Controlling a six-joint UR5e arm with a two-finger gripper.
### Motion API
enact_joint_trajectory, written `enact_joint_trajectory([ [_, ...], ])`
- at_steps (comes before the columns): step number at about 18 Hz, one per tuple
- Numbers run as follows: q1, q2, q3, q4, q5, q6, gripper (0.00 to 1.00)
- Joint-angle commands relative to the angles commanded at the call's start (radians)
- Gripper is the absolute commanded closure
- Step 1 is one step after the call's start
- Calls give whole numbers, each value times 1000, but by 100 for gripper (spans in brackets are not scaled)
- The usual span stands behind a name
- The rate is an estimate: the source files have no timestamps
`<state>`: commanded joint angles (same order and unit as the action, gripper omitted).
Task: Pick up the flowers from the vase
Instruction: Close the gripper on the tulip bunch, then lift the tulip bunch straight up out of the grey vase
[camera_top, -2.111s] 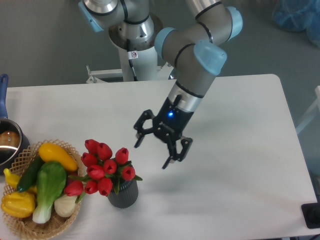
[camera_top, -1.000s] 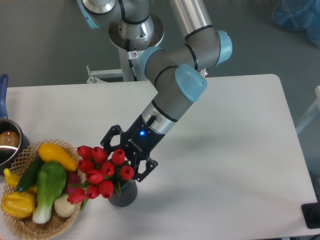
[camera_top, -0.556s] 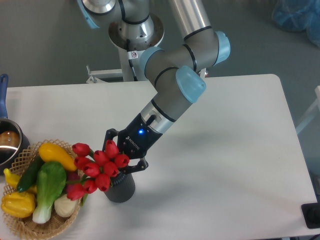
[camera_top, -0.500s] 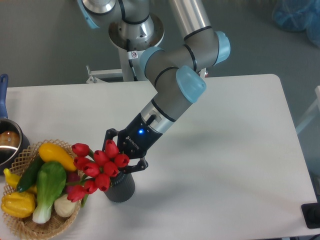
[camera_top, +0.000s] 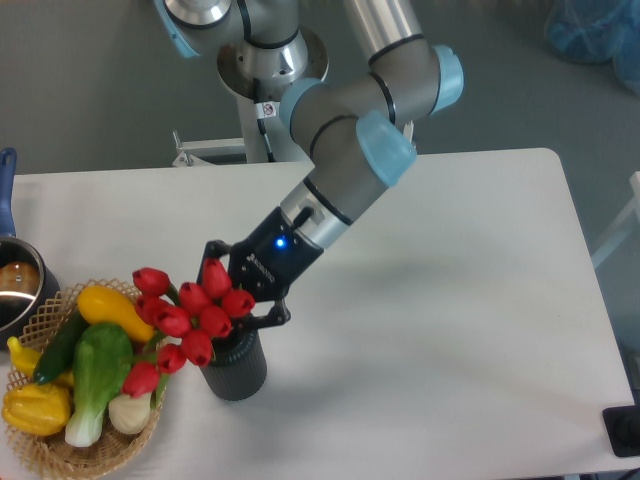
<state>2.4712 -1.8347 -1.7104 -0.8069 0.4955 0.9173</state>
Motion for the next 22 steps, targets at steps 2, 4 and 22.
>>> enact_joint_trajectory([
  [2, 2, 17, 2, 0, -9, 0, 87],
  [4, 6, 34, 3, 0, -20, -2, 87],
  [22, 86, 86, 74, 0, -123, -28, 85],
])
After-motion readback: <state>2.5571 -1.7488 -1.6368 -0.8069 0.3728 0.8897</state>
